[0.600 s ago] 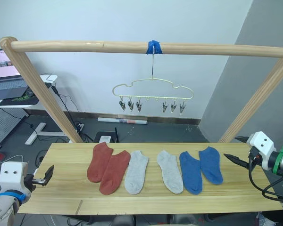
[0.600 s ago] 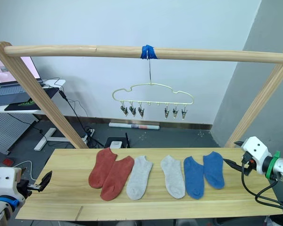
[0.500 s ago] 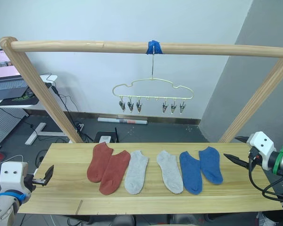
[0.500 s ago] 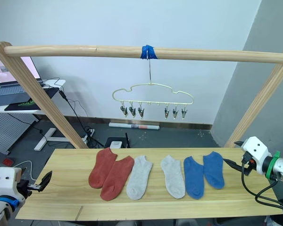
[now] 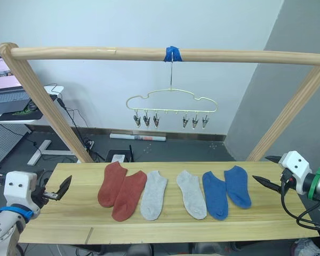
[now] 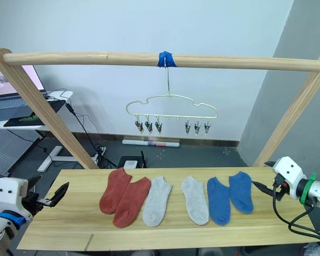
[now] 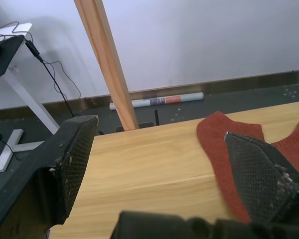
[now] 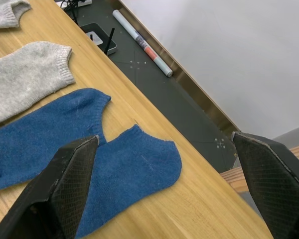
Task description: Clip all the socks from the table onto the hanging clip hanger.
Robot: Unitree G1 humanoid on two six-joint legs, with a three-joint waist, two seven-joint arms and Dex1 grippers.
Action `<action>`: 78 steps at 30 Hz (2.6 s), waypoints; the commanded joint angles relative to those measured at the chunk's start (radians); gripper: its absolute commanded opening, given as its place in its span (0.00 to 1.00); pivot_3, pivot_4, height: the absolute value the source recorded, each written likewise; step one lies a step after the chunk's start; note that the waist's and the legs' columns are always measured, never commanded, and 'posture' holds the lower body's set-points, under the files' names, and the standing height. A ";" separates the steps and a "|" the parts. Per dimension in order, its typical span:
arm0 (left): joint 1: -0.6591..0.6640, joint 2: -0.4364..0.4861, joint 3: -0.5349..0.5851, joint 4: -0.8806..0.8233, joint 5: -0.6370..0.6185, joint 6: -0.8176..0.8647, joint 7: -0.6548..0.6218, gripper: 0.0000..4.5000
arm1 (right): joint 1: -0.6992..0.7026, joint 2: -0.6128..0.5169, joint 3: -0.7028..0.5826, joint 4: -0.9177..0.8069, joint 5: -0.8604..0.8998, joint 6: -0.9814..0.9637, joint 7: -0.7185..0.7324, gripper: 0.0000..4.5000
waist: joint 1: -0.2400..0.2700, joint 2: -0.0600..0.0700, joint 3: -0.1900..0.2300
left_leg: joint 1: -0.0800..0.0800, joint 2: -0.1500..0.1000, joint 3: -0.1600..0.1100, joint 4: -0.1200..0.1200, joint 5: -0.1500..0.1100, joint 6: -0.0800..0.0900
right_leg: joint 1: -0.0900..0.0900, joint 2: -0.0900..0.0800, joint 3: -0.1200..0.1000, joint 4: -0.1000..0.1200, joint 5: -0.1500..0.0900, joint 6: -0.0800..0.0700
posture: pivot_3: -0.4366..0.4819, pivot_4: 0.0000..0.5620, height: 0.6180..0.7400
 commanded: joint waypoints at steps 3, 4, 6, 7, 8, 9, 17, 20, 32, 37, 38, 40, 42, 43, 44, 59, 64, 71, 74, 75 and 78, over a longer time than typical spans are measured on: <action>-0.057 -0.032 -0.002 -0.075 -0.006 -0.001 0.049 1.00 | 0.010 -0.007 -0.022 -0.041 -0.008 -0.043 -0.007 1.00 | 0.000 0.000 -0.001 | 0.000 0.000 0.000 0.000 0.000 0.000 | 0.000 0.000 0.000 0.000 0.000 0.000 | 0.36 0.05 0.96; -0.068 -0.043 -0.015 -0.093 -0.011 0.005 0.054 1.00 | 0.013 -0.009 -0.021 -0.046 -0.010 -0.056 -0.004 1.00 | 0.000 0.000 -0.001 | 0.000 0.000 0.000 0.000 0.000 0.000 | 0.000 0.000 0.001 0.000 0.000 0.000 | 0.35 0.06 0.96; -0.099 -0.066 -0.056 -0.150 -0.029 0.054 0.065 1.00 | 0.012 -0.004 -0.026 -0.087 0.010 -0.042 -0.002 1.00 | -0.001 0.000 -0.001 | 0.000 0.000 0.000 0.001 0.000 0.000 | 0.000 0.000 0.001 0.000 0.000 0.001 | 0.34 0.07 0.96; -0.127 -0.081 -0.079 -0.177 -0.030 0.067 0.079 1.00 | 0.009 -0.003 -0.025 -0.125 0.022 -0.029 0.001 1.00 | -0.001 0.001 0.000 | 0.000 0.000 0.000 0.001 0.000 0.000 | 0.000 0.001 0.001 0.000 0.002 0.004 | 0.33 0.09 0.96; -0.144 -0.091 -0.091 -0.196 -0.029 0.077 0.090 1.00 | 0.008 -0.003 -0.025 -0.154 0.030 -0.018 0.002 1.00 | -0.001 0.000 0.001 | 0.000 0.000 0.000 0.001 0.000 0.000 | 0.000 0.001 0.002 0.001 0.003 0.005 | 0.33 0.10 0.96; -0.169 -0.104 -0.102 -0.211 -0.030 0.089 0.106 1.00 | 0.007 -0.004 -0.023 -0.190 0.038 -0.002 0.001 1.00 | -0.002 0.000 0.003 | 0.000 0.000 0.000 0.001 0.000 0.000 | 0.000 0.001 0.002 0.001 0.003 0.005 | 0.32 0.12 0.96; -0.373 -0.233 -0.209 -0.278 -0.036 0.154 0.226 1.00 | -0.085 0.025 0.053 -0.552 0.179 0.216 -0.031 1.00 | -0.022 -0.002 0.046 | 0.004 0.001 0.004 0.001 0.000 0.000 | 0.002 0.004 0.010 0.002 0.003 0.005 | 0.28 0.27 0.96; -0.428 -0.250 -0.245 -0.278 -0.054 0.172 0.205 1.00 | -0.140 0.033 0.080 -0.629 0.234 0.310 -0.046 1.00 | -0.032 -0.007 0.070 | 0.004 0.000 0.006 0.002 0.000 0.000 | 0.001 0.004 0.012 0.002 0.004 0.006 | 0.27 0.33 0.96; -0.516 -0.307 -0.282 -0.196 -0.055 0.137 0.212 0.81 | -0.231 0.042 0.091 -0.738 0.341 0.465 -0.081 1.00 | -0.046 -0.006 0.150 | -0.016 0.000 0.006 0.005 -0.002 0.004 | -0.016 0.004 0.013 0.000 0.010 0.006 | 0.20 0.49 0.96; -0.551 -0.326 -0.288 -0.131 -0.013 0.089 0.242 0.81 | -0.267 0.048 0.098 -0.770 0.375 0.509 -0.105 1.00 | -0.058 -0.006 0.172 | -0.026 0.000 0.004 0.015 -0.005 0.007 | -0.021 0.003 0.011 0.001 0.011 0.007 | 0.18 0.51 0.96; -0.570 -0.332 -0.295 -0.110 -0.007 0.071 0.242 0.81 | -0.293 0.053 0.102 -0.781 0.398 0.530 -0.113 1.00 | -0.060 -0.006 0.176 | -0.026 0.000 0.004 0.015 -0.005 0.007 | -0.021 0.003 0.011 0.001 0.011 0.007 | 0.16 0.53 0.96; -0.604 -0.344 -0.306 -0.070 0.003 0.040 0.242 0.81 | -0.336 0.061 0.111 -0.797 0.432 0.563 -0.129 1.00 | -0.063 -0.006 0.184 | -0.026 0.000 0.004 0.016 -0.005 0.007 | -0.021 0.003 0.012 0.001 0.012 0.008 | 0.15 0.54 0.96; -0.624 -0.352 -0.311 -0.046 0.010 0.017 0.242 0.81 | -0.361 0.064 0.116 -0.809 0.452 0.587 -0.143 1.00 | -0.067 -0.007 0.189 | -0.027 0.000 0.004 0.016 -0.005 0.007 | -0.021 0.003 0.012 0.000 0.013 0.009 | 0.14 0.54 0.96; -0.630 -0.355 -0.310 -0.036 0.011 0.006 0.241 0.81 | -0.371 0.064 0.117 -0.811 0.459 0.598 -0.150 1.00 | -0.069 -0.008 0.192 | -0.027 0.000 0.004 0.016 -0.005 0.007 | -0.021 0.003 0.012 0.000 0.013 0.009 | 0.14 0.54 0.96; -0.630 -0.356 -0.310 -0.035 0.010 -0.001 0.240 0.81 | -0.375 0.063 0.115 -0.816 0.465 0.607 -0.155 1.00 | -0.072 -0.008 0.193 | -0.027 0.000 0.004 0.016 -0.005 0.007 | -0.021 0.003 0.011 0.000 0.013 0.009 | 0.14 0.55 0.96; -0.692 -0.359 -0.276 -0.017 -0.011 -0.045 0.285 0.81 | -0.408 0.048 0.113 -0.825 0.495 0.655 -0.187 1.00 | -0.090 -0.009 0.201 | -0.043 0.000 0.005 0.017 -0.004 0.007 | -0.037 0.003 0.012 0.003 0.014 0.009 | 0.13 0.55 0.96; -0.686 -0.361 -0.274 -0.031 -0.015 -0.036 0.284 0.81 | -0.416 0.049 0.120 -0.819 0.492 0.653 -0.188 1.00 | -0.090 -0.009 0.201 | -0.043 -0.001 0.004 0.017 -0.004 0.007 | -0.037 0.003 0.012 0.002 0.014 0.009 | 0.13 0.55 0.96; -0.693 -0.360 -0.273 -0.042 -0.016 -0.022 0.297 0.81 | -0.421 0.051 0.126 -0.818 0.490 0.654 -0.192 1.00 | -0.090 -0.009 0.201 | -0.044 -0.001 0.004 0.017 -0.004 0.007 | -0.037 0.003 0.012 0.002 0.014 0.009 | 0.13 0.55 0.96; -0.694 -0.362 -0.270 -0.050 -0.019 -0.017 0.307 0.81 | -0.418 0.051 0.126 -0.818 0.488 0.651 -0.192 1.00 | -0.090 -0.009 0.201 | -0.044 -0.001 0.004 0.017 -0.004 0.007 | -0.037 0.003 0.012 0.002 0.014 0.009 | 0.13 0.54 0.96; -0.689 -0.363 -0.271 -0.059 -0.021 -0.013 0.308 0.81 | -0.416 0.051 0.127 -0.819 0.487 0.651 -0.192 1.00 | -0.090 -0.009 0.201 | -0.044 -0.001 0.004 0.017 -0.004 0.007 | -0.037 0.003 0.012 0.002 0.014 0.009 | 0.14 0.53 0.96; -0.661 -0.362 -0.280 -0.086 -0.025 -0.005 0.300 0.81 | -0.414 0.053 0.129 -0.822 0.486 0.651 -0.195 1.00 | -0.090 -0.009 0.201 | -0.044 -0.001 0.004 0.017 -0.004 0.007 | -0.038 0.003 0.012 0.002 0.014 0.009 | 0.14 0.53 0.96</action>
